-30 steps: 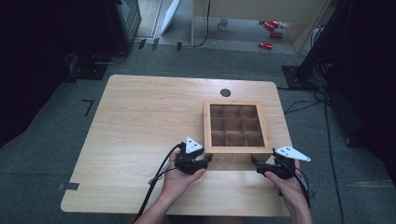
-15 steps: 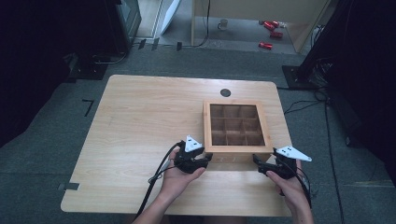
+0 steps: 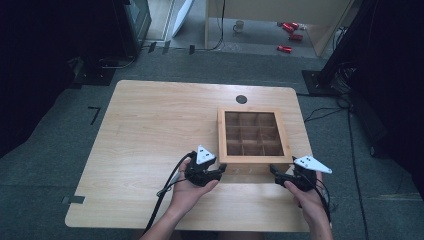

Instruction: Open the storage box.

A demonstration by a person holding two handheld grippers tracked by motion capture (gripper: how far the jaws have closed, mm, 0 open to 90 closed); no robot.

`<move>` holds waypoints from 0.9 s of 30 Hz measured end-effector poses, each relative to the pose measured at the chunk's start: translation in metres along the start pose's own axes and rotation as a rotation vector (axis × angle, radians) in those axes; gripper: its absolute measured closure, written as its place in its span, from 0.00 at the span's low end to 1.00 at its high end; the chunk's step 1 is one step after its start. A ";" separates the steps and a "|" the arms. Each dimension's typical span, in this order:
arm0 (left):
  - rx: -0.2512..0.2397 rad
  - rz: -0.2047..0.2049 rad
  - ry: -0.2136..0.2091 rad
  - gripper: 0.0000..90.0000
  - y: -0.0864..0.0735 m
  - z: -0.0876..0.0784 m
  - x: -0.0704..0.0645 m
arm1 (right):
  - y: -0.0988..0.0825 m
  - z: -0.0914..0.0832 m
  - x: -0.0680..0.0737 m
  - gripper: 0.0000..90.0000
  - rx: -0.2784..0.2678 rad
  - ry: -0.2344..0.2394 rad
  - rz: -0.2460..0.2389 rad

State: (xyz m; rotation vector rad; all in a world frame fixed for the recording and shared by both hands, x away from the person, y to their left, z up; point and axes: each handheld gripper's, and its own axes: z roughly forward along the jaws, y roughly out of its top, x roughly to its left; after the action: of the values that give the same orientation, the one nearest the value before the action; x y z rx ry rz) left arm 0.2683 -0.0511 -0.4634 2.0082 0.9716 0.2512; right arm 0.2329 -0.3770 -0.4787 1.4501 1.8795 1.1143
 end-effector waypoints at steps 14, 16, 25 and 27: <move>0.068 -0.062 0.128 0.33 -0.052 -0.028 0.054 | 0.005 0.000 0.004 0.17 0.000 -0.013 -0.009; 0.085 -0.078 0.145 0.30 -0.060 -0.033 0.062 | 0.006 0.000 0.004 0.17 0.001 -0.011 -0.006; 0.112 -0.067 0.205 0.24 -0.084 -0.048 0.077 | 0.014 -0.002 0.005 0.17 -0.003 -0.028 -0.007; 0.117 -0.064 0.218 0.24 -0.085 -0.050 0.077 | 0.015 -0.002 0.004 0.17 -0.006 -0.026 -0.003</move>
State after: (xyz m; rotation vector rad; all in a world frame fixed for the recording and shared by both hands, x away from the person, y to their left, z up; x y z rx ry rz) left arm 0.2494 0.0626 -0.5128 2.0824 1.2089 0.3925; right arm 0.2377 -0.3721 -0.4649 1.4510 1.8583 1.0932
